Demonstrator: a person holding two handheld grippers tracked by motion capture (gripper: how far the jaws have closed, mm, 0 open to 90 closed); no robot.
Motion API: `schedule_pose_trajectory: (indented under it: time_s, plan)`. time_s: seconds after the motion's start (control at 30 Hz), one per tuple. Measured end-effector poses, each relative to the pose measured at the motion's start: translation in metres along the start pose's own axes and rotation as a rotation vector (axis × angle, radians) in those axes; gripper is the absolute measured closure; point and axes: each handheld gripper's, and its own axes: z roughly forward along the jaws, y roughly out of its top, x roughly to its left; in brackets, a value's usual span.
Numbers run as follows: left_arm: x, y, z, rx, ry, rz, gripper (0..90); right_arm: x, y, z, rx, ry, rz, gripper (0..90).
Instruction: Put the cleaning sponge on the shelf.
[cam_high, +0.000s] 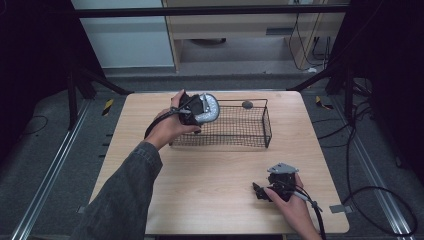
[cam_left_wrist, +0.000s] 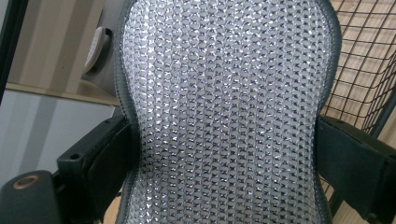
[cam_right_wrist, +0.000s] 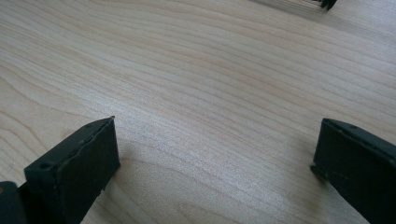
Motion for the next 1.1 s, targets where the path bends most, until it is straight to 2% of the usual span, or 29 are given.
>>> schedule_pose_trajectory:
  time_s: [0.43, 0.7, 1.1]
  plan:
    - [0.001, 0.002, 0.007, 0.003, -0.013, 0.016, 7.1, 0.0, 0.0, 0.0, 0.002, -0.001, -0.007, 0.4]
    - [0.002, 0.003, 0.017, 0.012, -0.028, 0.015, 6.7, 0.0, 0.0, 0.0, 0.0, 0.002, 0.006, 0.4]
    - [0.003, 0.004, 0.022, 0.012, -0.045, 0.015, 6.2, 0.0, -0.001, -0.001, -0.001, 0.002, 0.003, 0.4]
